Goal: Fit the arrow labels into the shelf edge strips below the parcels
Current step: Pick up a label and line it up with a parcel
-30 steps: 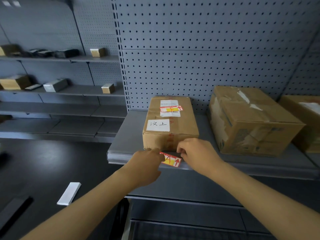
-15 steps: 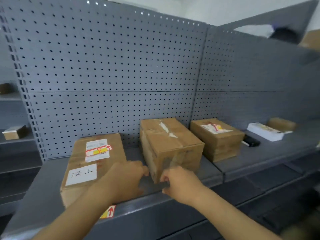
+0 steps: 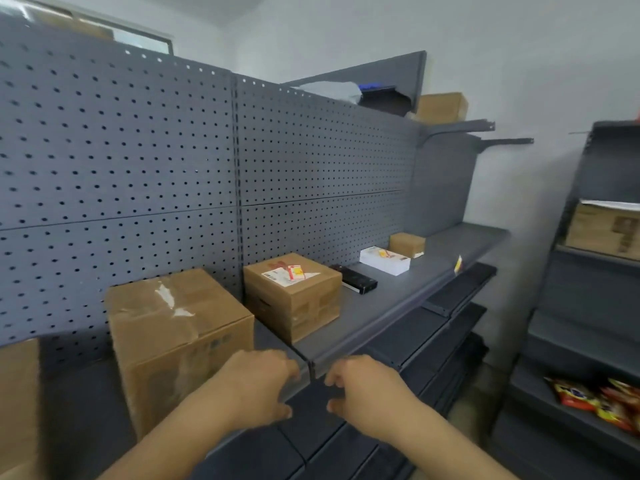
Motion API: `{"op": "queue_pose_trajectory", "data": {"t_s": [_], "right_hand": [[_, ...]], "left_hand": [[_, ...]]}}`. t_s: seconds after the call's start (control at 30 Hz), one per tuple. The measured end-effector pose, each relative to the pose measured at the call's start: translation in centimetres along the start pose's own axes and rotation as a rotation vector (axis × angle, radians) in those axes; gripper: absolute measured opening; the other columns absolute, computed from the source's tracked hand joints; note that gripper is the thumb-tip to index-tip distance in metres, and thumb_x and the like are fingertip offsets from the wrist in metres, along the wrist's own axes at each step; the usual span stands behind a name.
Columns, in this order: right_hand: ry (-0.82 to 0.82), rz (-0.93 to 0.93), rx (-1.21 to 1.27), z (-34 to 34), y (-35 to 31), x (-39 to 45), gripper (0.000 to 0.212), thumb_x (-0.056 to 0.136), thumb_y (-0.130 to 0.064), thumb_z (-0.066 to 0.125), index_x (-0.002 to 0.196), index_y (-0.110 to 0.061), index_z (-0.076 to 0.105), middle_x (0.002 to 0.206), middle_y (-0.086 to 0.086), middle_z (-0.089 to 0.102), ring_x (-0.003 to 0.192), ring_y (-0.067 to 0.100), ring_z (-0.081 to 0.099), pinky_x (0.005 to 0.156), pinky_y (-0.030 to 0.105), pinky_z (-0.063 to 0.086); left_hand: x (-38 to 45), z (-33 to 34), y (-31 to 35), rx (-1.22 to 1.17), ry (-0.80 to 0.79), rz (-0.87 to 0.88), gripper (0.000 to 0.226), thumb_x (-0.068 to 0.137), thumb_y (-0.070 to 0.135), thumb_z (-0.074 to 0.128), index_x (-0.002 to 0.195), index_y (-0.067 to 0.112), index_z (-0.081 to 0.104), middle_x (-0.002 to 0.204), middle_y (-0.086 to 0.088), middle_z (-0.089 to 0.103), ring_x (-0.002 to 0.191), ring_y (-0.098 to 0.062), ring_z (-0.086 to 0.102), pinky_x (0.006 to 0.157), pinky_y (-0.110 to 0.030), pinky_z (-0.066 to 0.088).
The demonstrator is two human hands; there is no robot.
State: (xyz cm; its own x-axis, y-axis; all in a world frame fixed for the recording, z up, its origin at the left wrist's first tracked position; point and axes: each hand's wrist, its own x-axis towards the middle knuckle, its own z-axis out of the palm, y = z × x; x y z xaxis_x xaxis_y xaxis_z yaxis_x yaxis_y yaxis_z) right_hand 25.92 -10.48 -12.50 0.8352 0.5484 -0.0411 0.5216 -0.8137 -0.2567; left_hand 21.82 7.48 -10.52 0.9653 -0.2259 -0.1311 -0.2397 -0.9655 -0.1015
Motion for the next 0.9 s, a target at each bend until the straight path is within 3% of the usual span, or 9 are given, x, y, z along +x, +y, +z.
{"op": "queue_pose_trajectory", "data": {"t_s": [0.13,0.43,0.9], "right_hand": [[0.027,0.031,-0.02,-2.0,5.7,0.4,0.037,0.088,-0.032,0.063,0.123,-0.02,0.057,0.127,0.006,0.057,0.115,0.027,0.054,0.092,0.036,0.046],[0.094,0.084,-0.021,-5.2,17.6,2.3,0.035,0.088,-0.028,0.06,0.122,-0.019,0.058,0.125,0.006,0.057,0.113,0.026,0.054,0.087,0.033,0.044],[0.105,0.206,-0.017,-8.4,35.1,13.4,0.034,0.089,-0.027,0.059,0.123,-0.02,0.057,0.124,0.008,0.056,0.112,0.028,0.055,0.089,0.035,0.046]], "left_hand": [[5.4,-1.4,3.4,0.027,0.007,-0.002,0.043,0.086,0.049,0.06,0.122,0.027,0.051,0.124,0.002,0.055,0.113,-0.023,0.056,0.089,-0.038,0.046],[17.0,-3.5,10.1,0.031,0.051,0.05,0.051,0.086,0.049,0.06,0.133,0.031,0.048,0.129,0.001,0.055,0.116,-0.022,0.055,0.092,-0.036,0.044],[39.7,-4.4,13.1,0.022,0.03,0.126,0.053,0.086,0.046,0.062,0.135,0.029,0.049,0.127,0.003,0.057,0.115,-0.021,0.057,0.094,-0.035,0.046]]}}
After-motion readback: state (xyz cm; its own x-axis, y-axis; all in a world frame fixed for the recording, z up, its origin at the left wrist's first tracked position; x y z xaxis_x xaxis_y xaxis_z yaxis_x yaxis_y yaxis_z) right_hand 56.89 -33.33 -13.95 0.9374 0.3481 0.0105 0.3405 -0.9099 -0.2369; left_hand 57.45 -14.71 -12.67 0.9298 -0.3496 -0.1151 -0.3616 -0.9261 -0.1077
